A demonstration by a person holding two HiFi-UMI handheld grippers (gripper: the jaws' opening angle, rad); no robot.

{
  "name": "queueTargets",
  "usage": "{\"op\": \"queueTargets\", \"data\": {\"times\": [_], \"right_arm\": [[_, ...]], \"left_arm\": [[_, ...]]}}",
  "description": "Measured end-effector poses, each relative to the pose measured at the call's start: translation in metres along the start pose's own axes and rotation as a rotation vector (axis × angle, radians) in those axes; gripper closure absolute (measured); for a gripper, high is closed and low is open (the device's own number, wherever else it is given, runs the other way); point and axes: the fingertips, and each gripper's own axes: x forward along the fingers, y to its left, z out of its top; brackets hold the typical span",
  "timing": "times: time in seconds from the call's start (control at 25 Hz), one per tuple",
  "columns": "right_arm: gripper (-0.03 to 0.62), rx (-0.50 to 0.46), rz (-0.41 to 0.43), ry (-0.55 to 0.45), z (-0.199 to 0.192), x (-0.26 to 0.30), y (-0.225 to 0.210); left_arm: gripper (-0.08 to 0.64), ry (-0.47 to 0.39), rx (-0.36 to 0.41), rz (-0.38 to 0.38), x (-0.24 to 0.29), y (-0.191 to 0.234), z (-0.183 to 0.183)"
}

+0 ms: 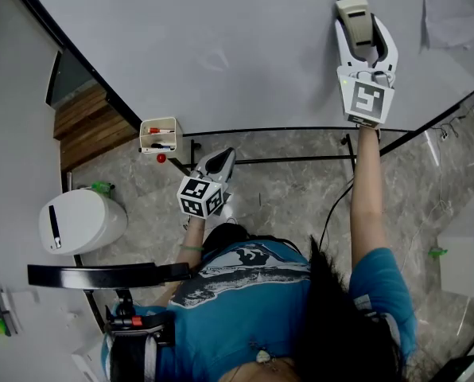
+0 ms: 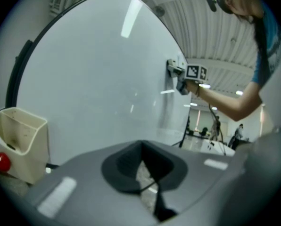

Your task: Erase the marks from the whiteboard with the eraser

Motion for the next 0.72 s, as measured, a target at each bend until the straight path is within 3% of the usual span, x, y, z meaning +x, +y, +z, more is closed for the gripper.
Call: {"op": "queueTargets", "data": {"times": [0.48,0.72], "right_arm": [[0.330,-0.163,0.301,0.018,-0.012,-0.024,0.178],[0.330,-0.194,0.436,0.042,-0.035,-0.044,0.253]], "left_arm": [[0.555,0.005,-0.009,0.013,-0.006,0.006,-0.006],[0.555,0.003,-0.018,0.041,-0.012,0.017,-0.008]]}}
